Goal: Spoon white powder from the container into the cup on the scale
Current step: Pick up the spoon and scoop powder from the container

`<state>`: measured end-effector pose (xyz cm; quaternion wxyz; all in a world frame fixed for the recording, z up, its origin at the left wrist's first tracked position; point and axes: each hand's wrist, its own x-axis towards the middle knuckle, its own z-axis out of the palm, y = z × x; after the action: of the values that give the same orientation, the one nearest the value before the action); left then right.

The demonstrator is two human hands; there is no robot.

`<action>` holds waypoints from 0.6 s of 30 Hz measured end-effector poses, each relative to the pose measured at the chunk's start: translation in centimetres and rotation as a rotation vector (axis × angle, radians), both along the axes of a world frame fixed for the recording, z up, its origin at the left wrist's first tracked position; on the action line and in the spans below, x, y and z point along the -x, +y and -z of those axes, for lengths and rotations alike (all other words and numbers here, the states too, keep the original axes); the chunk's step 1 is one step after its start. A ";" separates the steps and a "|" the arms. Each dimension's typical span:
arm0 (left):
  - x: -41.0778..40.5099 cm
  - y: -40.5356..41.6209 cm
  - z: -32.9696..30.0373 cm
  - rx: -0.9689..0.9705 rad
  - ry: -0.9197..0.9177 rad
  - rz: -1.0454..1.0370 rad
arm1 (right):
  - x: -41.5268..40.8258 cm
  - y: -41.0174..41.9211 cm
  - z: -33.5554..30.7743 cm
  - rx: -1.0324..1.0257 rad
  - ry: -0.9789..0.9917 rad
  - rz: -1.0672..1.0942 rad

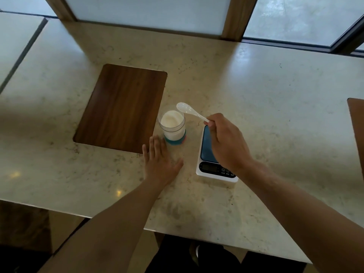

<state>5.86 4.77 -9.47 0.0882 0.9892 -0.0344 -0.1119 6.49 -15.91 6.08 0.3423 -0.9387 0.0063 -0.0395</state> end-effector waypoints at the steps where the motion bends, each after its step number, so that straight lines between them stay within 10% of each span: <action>1: 0.1 -0.1 0.2 0.005 -0.003 -0.003 | -0.1 0.0 0.0 0.001 0.004 -0.009; 18: 0.4 -0.3 1.7 -0.018 -0.147 0.015 | -1.3 0.8 -0.9 -0.072 -0.003 -0.017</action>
<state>5.49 4.49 -11.19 0.0759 0.9952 -0.0474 -0.0399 7.81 -15.08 6.93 0.3762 -0.9258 -0.0007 -0.0377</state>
